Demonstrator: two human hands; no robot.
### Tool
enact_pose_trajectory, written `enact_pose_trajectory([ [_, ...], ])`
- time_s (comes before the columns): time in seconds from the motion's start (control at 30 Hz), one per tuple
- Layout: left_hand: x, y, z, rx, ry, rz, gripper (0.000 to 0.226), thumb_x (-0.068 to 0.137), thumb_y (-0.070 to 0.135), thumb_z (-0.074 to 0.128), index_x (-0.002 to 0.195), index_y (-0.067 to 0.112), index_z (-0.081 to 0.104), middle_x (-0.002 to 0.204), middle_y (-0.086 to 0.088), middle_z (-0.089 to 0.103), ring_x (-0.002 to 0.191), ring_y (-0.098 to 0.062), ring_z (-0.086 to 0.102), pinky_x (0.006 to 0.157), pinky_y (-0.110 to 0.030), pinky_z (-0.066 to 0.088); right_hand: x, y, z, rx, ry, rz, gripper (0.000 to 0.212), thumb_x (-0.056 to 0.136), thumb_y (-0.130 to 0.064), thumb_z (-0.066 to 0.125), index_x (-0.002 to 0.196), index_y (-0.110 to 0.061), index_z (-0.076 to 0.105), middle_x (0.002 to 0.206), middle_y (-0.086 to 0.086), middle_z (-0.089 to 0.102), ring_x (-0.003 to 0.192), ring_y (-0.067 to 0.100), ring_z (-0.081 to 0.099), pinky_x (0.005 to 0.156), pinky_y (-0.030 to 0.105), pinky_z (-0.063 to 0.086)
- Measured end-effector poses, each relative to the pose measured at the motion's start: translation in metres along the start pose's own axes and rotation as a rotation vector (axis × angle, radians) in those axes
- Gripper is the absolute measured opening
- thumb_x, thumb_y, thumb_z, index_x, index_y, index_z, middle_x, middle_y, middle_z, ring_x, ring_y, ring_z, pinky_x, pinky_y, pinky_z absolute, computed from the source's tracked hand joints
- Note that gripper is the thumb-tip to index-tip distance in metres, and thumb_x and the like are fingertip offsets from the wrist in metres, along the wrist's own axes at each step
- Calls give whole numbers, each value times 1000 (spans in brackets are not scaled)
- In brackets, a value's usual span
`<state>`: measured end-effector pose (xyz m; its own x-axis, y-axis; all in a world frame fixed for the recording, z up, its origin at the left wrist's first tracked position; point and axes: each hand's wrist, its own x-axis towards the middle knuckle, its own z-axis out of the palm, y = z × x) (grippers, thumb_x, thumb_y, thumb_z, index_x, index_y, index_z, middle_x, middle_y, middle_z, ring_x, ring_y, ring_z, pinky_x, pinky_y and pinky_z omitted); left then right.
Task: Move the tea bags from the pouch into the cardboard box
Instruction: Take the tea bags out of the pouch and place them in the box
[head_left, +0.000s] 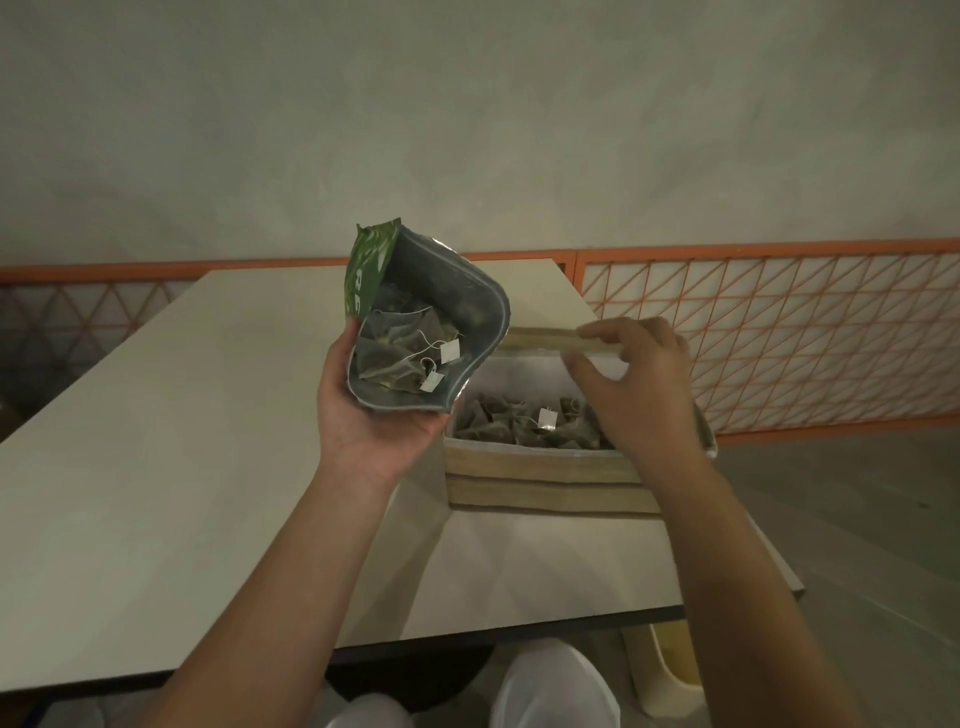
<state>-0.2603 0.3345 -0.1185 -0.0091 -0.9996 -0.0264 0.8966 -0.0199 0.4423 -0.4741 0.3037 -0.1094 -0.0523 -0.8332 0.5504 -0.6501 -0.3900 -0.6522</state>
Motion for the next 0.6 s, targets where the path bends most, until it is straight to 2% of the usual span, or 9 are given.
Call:
enact_pose_trajectory([
  [0.07, 1, 0, -1, 6, -1, -3, 51, 96, 54, 54, 135, 22, 61, 135, -10, 62, 116, -33, 61, 83, -42, 61, -5, -23, 9, 85, 51, -143, 20, 83, -25, 71, 103, -23, 70, 102, -5, 56, 100, 20, 51, 86, 41, 48],
  [0.13, 1, 1, -2, 32, 10, 4, 51, 96, 55, 53, 134, 22, 61, 132, -10, 62, 110, -31, 65, 81, -40, 60, -11, -46, 21, 72, 23, -286, 16, 82, -22, 72, 98, -22, 73, 95, -5, 61, 94, 18, 53, 81, 34, 44],
  [0.27, 0, 1, -2, 74, 22, 6, 55, 97, 57, 47, 132, 17, 63, 122, -9, 68, 101, -26, 71, 82, -33, 60, -19, -74, 50, -164, -15, -454, 14, 81, -32, 73, 92, -25, 76, 93, -3, 64, 96, 21, 52, 78, 33, 33],
  [0.33, -1, 1, -4, 59, 33, 3, 54, 97, 56, 48, 132, 18, 65, 124, -6, 67, 113, -22, 66, 92, -32, 55, -20, -81, 62, -332, 6, -483, 21, 83, -41, 68, 91, -23, 76, 97, 0, 62, 99, 23, 50, 81, 36, 33],
  [0.4, -1, 2, -5, 52, 41, 4, 57, 98, 55, 50, 140, 18, 61, 135, -5, 61, 133, -20, 56, 111, -30, 41, -19, -87, 70, -443, 19, -465, 32, 85, -50, 62, 89, -21, 76, 102, 3, 59, 101, 25, 47, 84, 39, 34],
  [0.43, -1, 2, -6, 56, 43, 8, 58, 98, 55, 50, 143, 18, 58, 139, -5, 59, 139, -19, 51, 115, -31, 38, -19, -89, 72, -480, 16, -451, 37, 85, -54, 60, 89, -21, 77, 104, 4, 58, 101, 26, 45, 84, 39, 33],
  [0.5, -1, 1, -6, 61, 44, 10, 58, 98, 54, 50, 141, 17, 60, 141, -6, 58, 141, -20, 48, 115, -32, 38, -17, -90, 76, -524, -15, -431, 41, 85, -57, 58, 92, -21, 76, 108, 5, 55, 104, 27, 43, 86, 40, 31],
  [0.6, -2, 1, -6, 44, 28, 5, 58, 97, 54, 51, 137, 14, 63, 137, -7, 61, 130, -23, 57, 110, -31, 41, -15, -87, 78, -460, 12, -434, 25, 80, -48, 68, 86, -26, 77, 101, 2, 57, 98, 26, 45, 81, 38, 26],
])
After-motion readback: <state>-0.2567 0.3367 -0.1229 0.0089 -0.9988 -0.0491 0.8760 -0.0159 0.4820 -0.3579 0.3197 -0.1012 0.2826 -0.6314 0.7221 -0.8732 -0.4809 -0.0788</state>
